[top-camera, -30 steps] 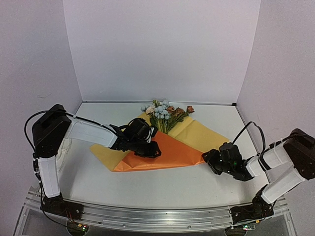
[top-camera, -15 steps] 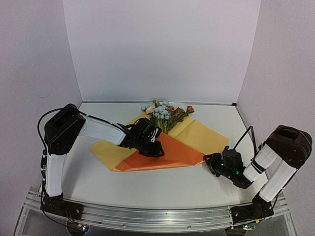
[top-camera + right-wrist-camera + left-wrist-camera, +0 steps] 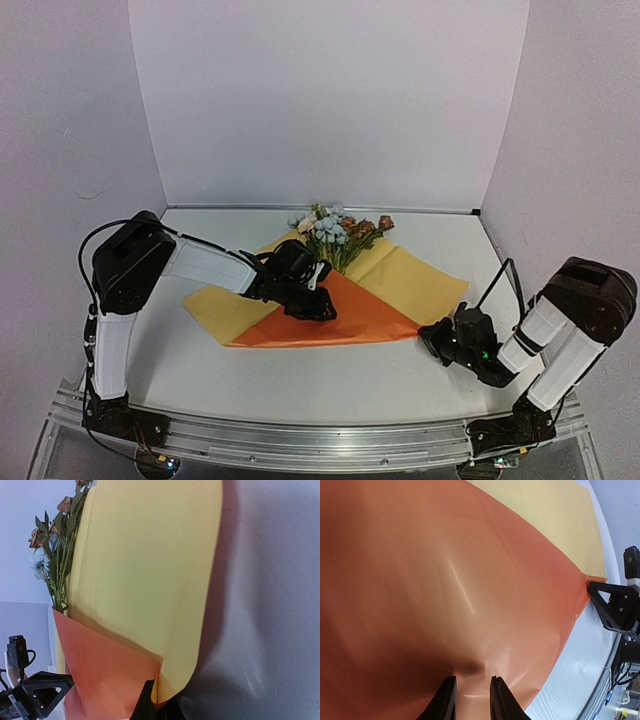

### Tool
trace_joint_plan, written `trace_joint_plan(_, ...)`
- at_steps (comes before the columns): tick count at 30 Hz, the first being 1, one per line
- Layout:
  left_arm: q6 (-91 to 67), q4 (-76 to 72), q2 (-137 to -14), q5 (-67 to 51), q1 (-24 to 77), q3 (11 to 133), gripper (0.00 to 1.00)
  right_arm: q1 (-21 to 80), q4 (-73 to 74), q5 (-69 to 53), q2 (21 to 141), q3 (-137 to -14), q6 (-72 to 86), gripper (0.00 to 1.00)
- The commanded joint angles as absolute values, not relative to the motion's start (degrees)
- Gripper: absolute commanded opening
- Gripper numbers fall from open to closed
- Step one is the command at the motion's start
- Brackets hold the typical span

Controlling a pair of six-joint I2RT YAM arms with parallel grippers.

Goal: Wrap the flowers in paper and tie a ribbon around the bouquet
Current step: Pick up the one-fourth-folded wrapping paper from the center of the board.

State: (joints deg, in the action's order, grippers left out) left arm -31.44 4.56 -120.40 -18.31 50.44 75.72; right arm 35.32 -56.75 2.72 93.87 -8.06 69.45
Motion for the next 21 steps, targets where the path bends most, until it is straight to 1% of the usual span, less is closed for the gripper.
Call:
trace_joint_plan(1, -30.6, 5.8, -118.2, -20.8, 51.8, 75.7, 0.25, 37.3, -51.8, 4.3, 91.3, -5.1, 69.2, 0.0)
trace_joint_plan(5, -30.9, 6.3, -116.9, -21.6, 53.7, 74.8, 0.26, 42.6, -48.5, 9.7, 87.0, -3.3, 69.3, 0.0)
trace_joint_plan(9, -30.3, 6.7, -115.9, -22.2, 55.3, 74.7, 0.25, 46.9, -37.4, 15.3, 79.4, -3.6, 68.3, 0.0)
trace_joint_plan(16, -29.0, 6.5, -114.9, -24.1, 56.3, 76.2, 0.26, 49.0, -12.5, 21.4, 65.3, -8.5, 66.2, 0.0)
trace_joint_plan(21, -28.0, 5.8, -116.7, -27.3, 57.1, 78.5, 0.25, 49.8, -7.2, 22.9, 61.3, -9.8, 66.0, 0.0)
